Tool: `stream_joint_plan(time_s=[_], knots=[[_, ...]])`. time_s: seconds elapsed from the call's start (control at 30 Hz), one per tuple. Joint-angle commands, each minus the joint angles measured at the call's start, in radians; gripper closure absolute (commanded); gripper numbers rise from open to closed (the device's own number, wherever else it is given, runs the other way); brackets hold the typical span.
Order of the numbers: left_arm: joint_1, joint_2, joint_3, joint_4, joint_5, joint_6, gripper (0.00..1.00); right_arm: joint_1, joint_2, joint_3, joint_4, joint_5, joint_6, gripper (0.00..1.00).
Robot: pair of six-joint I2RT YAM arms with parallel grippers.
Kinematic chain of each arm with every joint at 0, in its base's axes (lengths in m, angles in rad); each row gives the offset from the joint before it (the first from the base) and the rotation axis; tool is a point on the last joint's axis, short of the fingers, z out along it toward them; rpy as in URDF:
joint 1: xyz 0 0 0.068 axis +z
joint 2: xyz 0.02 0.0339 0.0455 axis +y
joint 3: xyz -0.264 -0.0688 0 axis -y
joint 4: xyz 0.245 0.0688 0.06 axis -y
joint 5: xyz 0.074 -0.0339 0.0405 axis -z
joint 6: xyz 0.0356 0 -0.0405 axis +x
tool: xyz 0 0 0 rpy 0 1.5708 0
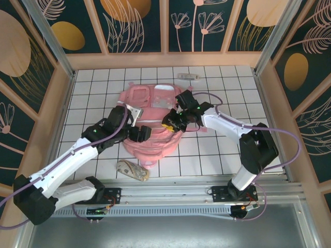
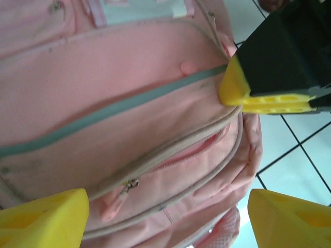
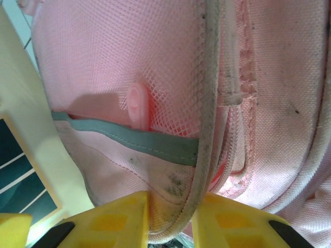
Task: Pack the student bag
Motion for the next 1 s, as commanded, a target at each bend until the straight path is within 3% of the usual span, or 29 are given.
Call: stream_joint_plan(time_s=[0.0,0.07,0.1,0.3,0.5,0.73,0.87,0.97], knots=[[-0.005,0.022,0.033,-0.02,-0.054,0.147,0.19,0.007,-0.003,0.021,0.132,0.02,0.045,0.73],[-0.013,0.044,0.036,0.002,-0.069,0.188,0.18,0.008,-0.003,0.017,0.168,0.024,0.069,0.87],[-0.021,0.052,0.03,0.02,-0.079,0.217,0.18,0.007,-0.004,0.016,0.184,0.027,0.083,0.99],[-0.06,0.088,-0.045,0.139,-0.128,0.411,0.12,0.006,-0.036,0.023,0.199,0.037,0.115,1.0],[-0.063,0.207,0.002,0.214,-0.248,0.469,0.1,0.001,-0.067,0.014,0.203,0.03,0.132,1.0],[-0.063,0.338,0.084,0.241,-0.388,0.498,0.16,-0.001,-0.087,0.016,0.187,0.039,0.133,1.0],[-0.063,0.345,0.1,0.242,-0.409,0.508,0.28,-0.005,-0.101,0.005,0.174,0.045,0.13,1.0],[-0.06,0.35,0.101,0.238,-0.441,0.512,0.59,-0.01,-0.112,0.0,0.158,0.057,0.124,1.0]])
